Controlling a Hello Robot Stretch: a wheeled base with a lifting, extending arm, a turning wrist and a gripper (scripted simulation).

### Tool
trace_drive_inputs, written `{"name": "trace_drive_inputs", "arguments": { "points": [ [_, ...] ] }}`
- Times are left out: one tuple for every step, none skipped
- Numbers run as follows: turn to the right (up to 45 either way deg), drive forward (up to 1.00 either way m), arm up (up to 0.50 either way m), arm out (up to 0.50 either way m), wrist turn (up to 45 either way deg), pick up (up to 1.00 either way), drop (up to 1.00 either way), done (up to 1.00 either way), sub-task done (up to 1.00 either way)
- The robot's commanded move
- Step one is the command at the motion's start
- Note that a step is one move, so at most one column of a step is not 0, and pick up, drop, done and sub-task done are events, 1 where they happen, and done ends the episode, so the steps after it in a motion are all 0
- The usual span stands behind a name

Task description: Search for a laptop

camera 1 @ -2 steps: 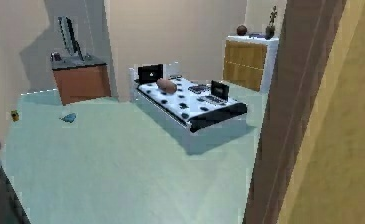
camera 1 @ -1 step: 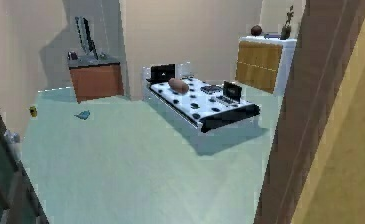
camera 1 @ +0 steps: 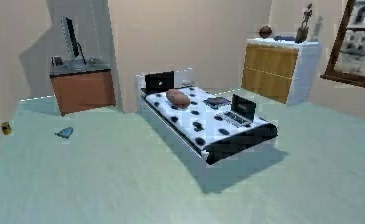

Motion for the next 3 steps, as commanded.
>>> {"name": "trace_drive_inputs", "arguments": {
  "points": [
    [-30.0, 0.0, 0.0, 0.0, 0.0, 0.0, 0.0, 0.0, 0.0],
    [0.0, 0.3, 0.0, 0.0, 0.0, 0.0, 0.0, 0.0, 0.0],
    [45.0, 0.0, 0.0, 0.0, 0.0, 0.0, 0.0, 0.0, 0.0]
  ]
}}
